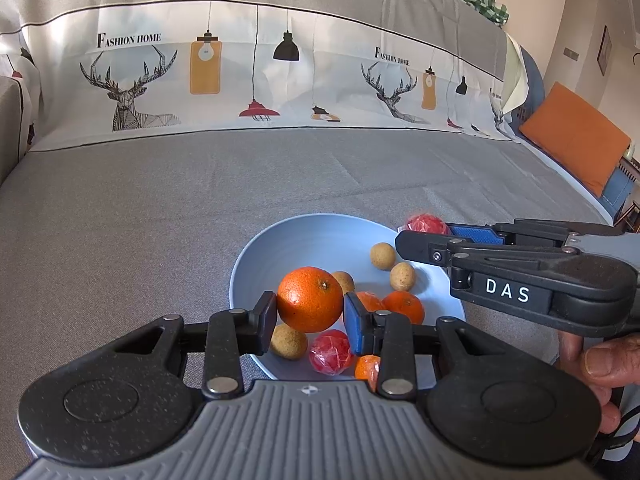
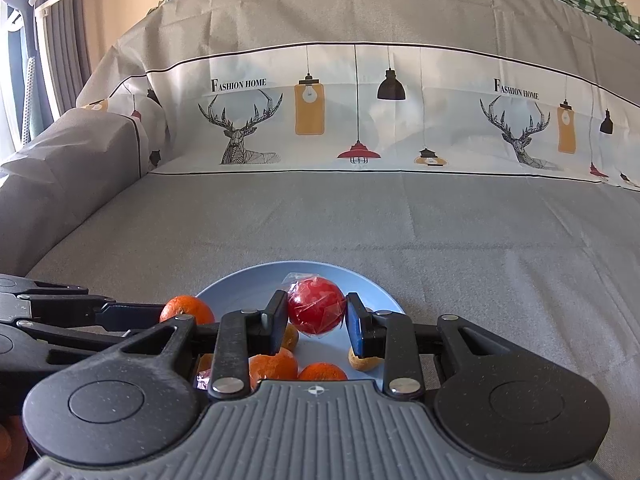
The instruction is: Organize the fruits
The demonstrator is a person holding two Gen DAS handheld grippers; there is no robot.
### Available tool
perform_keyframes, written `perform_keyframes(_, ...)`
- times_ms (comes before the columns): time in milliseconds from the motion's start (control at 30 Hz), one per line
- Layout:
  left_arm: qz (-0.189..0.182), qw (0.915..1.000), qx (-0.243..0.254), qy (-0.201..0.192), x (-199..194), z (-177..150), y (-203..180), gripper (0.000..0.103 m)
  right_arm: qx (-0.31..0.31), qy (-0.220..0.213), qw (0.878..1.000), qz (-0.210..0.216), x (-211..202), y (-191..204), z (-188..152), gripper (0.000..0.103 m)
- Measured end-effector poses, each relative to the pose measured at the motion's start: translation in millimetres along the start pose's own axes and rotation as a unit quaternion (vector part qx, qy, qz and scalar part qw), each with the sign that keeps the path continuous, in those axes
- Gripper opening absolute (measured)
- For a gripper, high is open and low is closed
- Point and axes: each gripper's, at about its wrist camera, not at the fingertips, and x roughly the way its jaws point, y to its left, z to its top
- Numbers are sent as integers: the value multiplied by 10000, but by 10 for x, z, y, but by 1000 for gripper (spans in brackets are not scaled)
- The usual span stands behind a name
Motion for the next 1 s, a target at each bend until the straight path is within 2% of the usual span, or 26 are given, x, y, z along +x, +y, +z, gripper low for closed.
perform_keyframes(100,-8,10000,-35,-16,-5,17,24,41,21,39,10000,-36,7,-10,-11,35)
perform_keyframes(200,16,9999,-108,-44,-20,32,47,46,76,26,9999,-77,-17,-34,-9,53)
perform_keyframes(267,50,9999,-139,-78,-46,37,57,49,129,11,9999,-104,-47,-60,-8,56)
perform_keyframes(400,131,9996,-206,-146,-133,29,70,68,243,20,9996,-174,-105,-112,-17,68)
perform_keyframes(467,150,9994,-274,-174,-186,22,80,74,276,13,9993,-232,-147,-131,-19,77)
perform_keyframes(533,180,9991,-337,-188,-235,18,82,80,339,-6,9989,-310,-202,-155,-23,92)
perform_keyframes(633,284,9989,-288,-219,-303,2,47,85,465,3,9981,-394,-283,-196,-31,100)
perform_keyframes(767,445,9986,-211,-202,-400,-46,-34,95,661,258,9961,-527,-377,-222,-77,102)
perform_keyframes(933,646,9964,-538,112,-499,-154,-58,95,848,516,9925,-710,-515,-209,-154,102)
perform_keyframes(1000,692,9959,-564,162,-525,-174,-65,103,800,573,9921,-777,-515,-192,-170,102)
